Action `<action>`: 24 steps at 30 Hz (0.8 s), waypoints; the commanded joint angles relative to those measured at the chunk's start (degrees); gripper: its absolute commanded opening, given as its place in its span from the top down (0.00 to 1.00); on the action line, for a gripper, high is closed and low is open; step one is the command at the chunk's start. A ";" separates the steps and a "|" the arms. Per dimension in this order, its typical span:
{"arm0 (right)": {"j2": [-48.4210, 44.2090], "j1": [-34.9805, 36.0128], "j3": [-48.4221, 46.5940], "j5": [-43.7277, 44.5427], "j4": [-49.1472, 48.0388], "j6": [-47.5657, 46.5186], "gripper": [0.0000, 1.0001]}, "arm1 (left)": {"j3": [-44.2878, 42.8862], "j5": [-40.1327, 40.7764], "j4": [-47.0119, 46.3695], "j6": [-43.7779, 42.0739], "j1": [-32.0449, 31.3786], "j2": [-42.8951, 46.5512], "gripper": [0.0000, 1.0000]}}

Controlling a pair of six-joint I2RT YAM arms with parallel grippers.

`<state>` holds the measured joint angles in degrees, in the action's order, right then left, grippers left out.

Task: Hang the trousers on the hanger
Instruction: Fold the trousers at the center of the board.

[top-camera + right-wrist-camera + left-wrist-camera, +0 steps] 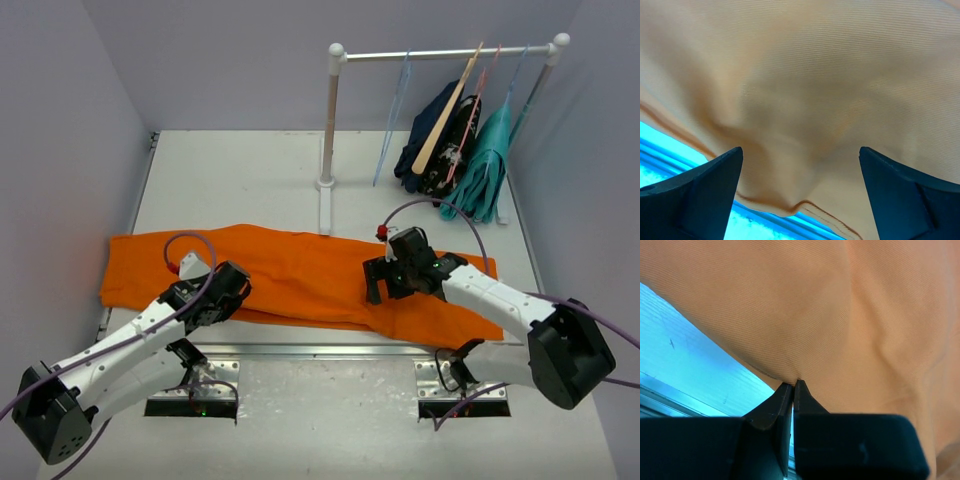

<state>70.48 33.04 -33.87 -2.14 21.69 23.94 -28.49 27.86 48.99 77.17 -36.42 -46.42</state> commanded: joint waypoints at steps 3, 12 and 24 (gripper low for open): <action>1.57 -8.03 1.08 5.92 1.75 6.96 0.01 | -1.49 1.15 1.54 -1.58 -0.49 2.45 1.00; 3.90 -11.88 0.32 15.94 4.64 10.29 0.01 | -0.31 -0.46 -0.28 -4.34 -0.49 11.63 0.14; 16.77 -22.04 -7.31 21.98 9.95 3.53 0.01 | -9.55 -0.04 -14.72 -11.51 -0.32 0.26 0.00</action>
<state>82.77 15.57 -36.98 11.62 28.94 31.02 -31.51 26.33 46.24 69.71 -36.42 -38.59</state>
